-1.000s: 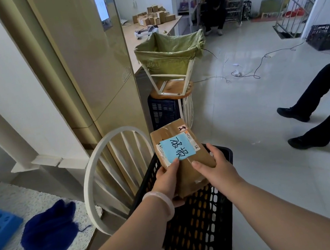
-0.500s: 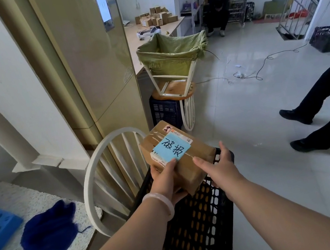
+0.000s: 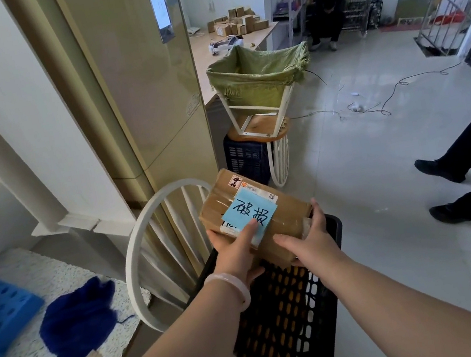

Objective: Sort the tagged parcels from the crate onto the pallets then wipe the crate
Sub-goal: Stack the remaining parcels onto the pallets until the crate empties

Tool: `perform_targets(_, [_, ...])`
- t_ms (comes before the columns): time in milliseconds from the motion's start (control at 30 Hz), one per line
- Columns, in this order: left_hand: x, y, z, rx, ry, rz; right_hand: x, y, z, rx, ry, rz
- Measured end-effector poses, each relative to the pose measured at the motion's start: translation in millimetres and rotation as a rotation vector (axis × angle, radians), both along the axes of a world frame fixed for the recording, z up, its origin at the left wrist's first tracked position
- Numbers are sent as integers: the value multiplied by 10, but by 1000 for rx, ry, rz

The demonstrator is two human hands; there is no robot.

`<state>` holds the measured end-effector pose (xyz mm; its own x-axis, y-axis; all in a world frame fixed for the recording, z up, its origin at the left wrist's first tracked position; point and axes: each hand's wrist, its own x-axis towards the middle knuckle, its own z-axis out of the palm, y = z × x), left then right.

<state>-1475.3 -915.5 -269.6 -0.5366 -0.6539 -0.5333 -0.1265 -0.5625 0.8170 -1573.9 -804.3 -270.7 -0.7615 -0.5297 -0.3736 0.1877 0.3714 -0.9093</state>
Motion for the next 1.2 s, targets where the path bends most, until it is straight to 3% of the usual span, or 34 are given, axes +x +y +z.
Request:
perform_targets(133, [102, -214, 43, -145, 11, 151, 6, -1, 17, 24, 51, 47])
perform_targets(600, [874, -585, 128, -521, -161, 289, 475, -627, 316, 31, 424, 444])
perform_targets(1200, [3626, -1326, 452, -796, -498, 394, 2833, -2037, 564, -111, 688, 852])
